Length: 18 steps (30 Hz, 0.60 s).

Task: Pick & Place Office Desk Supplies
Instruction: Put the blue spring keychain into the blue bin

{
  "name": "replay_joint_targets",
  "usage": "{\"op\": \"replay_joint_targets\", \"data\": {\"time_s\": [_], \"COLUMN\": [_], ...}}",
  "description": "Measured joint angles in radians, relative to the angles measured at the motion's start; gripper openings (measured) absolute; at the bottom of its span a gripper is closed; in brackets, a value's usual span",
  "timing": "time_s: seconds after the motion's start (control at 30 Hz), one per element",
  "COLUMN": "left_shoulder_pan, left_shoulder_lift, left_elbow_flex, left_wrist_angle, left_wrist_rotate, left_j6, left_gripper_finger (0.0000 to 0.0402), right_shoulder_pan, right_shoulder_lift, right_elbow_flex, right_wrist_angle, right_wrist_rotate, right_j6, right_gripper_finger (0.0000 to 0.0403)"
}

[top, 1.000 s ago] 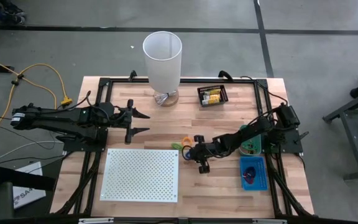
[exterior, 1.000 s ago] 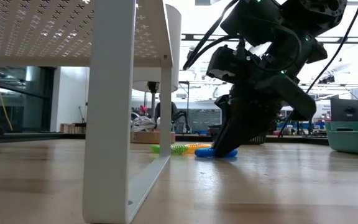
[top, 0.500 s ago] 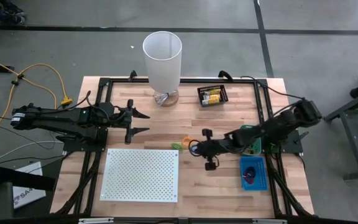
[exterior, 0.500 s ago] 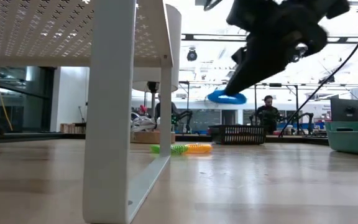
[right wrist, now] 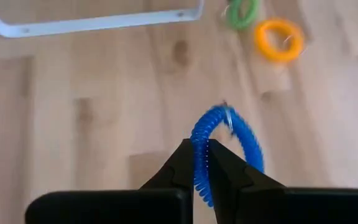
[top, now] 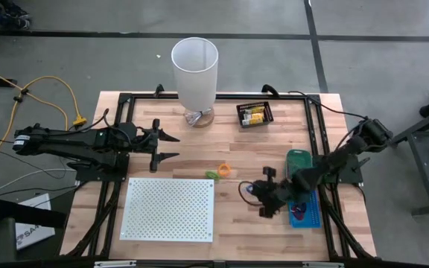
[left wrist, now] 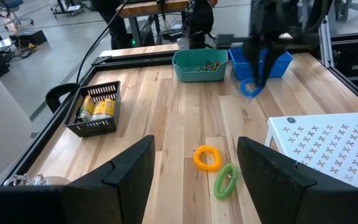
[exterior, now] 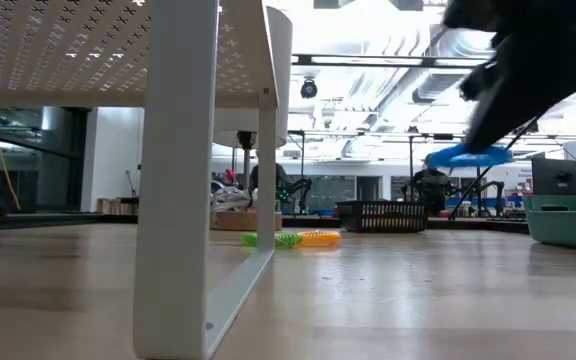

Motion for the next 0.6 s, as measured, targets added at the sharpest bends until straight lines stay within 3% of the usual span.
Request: {"op": "replay_joint_targets", "data": {"time_s": [0.6], "left_shoulder_pan": [0.0], "left_shoulder_lift": [0.0], "left_elbow_flex": [0.0], "left_wrist_angle": [0.0], "left_wrist_rotate": [0.0], "left_j6": [0.0], "left_gripper_finger": [0.0221], "right_shoulder_pan": [0.454], "right_shoulder_lift": [-0.017], "right_elbow_flex": [0.001], "right_wrist_angle": [-0.327], "right_wrist_rotate": [0.153], "right_j6": [0.781], "right_gripper_finger": [0.0017]}}
